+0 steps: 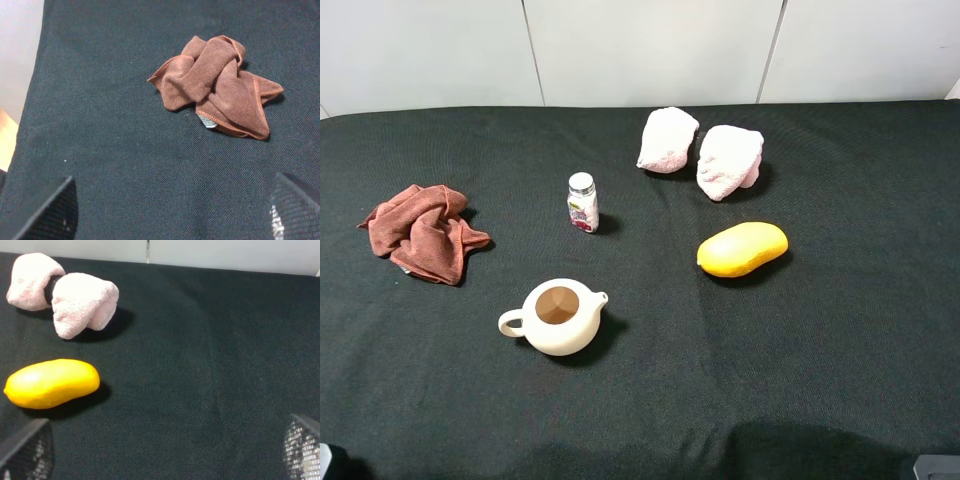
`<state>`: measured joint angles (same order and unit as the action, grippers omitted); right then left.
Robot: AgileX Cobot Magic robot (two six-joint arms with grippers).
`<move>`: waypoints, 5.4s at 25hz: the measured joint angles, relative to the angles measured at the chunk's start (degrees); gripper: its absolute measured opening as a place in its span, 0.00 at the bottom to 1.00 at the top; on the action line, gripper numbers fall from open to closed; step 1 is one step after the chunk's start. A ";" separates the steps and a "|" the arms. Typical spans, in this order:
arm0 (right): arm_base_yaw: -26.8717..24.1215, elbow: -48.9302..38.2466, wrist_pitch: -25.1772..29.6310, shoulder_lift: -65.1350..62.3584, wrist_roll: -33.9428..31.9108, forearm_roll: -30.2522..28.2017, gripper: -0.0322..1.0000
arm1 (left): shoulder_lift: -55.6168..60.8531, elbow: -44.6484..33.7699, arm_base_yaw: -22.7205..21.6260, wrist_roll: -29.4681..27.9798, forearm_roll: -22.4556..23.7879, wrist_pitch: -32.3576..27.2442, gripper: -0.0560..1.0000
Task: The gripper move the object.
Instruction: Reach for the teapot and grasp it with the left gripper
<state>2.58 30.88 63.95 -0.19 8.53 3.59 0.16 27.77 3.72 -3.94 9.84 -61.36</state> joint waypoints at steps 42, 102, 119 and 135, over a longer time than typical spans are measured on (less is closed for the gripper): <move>0.00 0.00 -0.05 0.00 0.00 0.00 0.70 | -42.08 9.53 0.00 0.00 -0.27 6.38 0.77; 0.00 0.00 -0.04 0.00 0.00 0.00 0.70 | -86.17 20.81 32.81 2.11 -2.64 21.87 0.77; 0.00 0.00 0.08 0.00 0.00 0.00 0.70 | -93.56 21.19 39.23 1.26 -4.22 25.49 0.77; 0.00 0.00 0.00 0.00 0.00 0.00 0.70 | -95.49 23.37 40.72 0.22 -4.36 27.15 0.77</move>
<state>2.58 30.88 63.96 -0.19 8.53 3.59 -95.33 51.14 44.43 -3.72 5.49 -34.20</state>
